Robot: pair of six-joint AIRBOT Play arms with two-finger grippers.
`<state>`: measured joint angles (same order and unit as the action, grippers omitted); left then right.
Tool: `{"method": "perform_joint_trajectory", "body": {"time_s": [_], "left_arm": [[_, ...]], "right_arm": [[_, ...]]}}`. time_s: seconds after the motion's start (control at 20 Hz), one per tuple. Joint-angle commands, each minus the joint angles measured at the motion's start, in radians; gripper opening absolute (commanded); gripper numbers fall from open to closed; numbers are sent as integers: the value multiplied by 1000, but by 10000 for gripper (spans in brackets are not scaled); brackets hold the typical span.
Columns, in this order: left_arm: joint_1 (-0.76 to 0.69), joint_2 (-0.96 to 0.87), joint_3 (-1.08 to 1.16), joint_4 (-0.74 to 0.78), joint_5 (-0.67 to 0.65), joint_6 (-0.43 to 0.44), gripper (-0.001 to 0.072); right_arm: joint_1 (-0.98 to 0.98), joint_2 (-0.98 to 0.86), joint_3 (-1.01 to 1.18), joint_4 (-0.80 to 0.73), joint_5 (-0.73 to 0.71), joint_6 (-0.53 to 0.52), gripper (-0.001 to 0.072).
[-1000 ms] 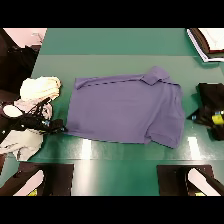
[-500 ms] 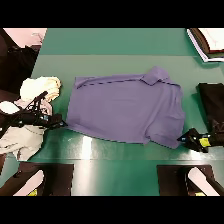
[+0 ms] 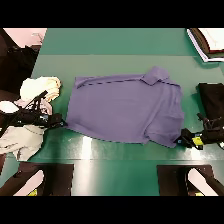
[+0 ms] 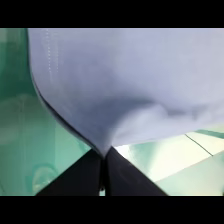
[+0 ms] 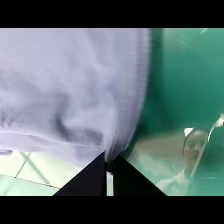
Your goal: Fold the shirts.
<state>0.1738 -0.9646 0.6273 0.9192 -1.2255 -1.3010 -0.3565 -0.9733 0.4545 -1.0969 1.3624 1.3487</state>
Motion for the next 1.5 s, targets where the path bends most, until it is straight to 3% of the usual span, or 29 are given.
{"method": "perform_joint_trajectory", "body": {"time_s": [0.0,0.3,0.55,0.75,0.95,1.2,1.35,1.45], "left_arm": [[1,2,77,-42,-15,-1,25],[1,2,658,-45,-14,-9,25],[0,2,1213,-44,26,-8,26],[0,2,1514,-51,34,-9,26],[0,84,1543,-148,109,-11,26],[1,145,1547,-271,124,-67,25],[1,145,1488,-202,103,-89,24],[0,137,1363,-104,97,-144,24]], "right_arm": [[17,1,124,13,37,3,16],[27,0,709,241,-48,3,16],[85,0,1222,231,-220,-8,16],[87,1,1523,222,-243,-8,16],[87,72,1628,126,-269,-8,16],[87,270,1480,-43,-380,0,14],[87,262,1495,-55,-298,36,13],[87,159,1576,-54,-150,86,13]]}}
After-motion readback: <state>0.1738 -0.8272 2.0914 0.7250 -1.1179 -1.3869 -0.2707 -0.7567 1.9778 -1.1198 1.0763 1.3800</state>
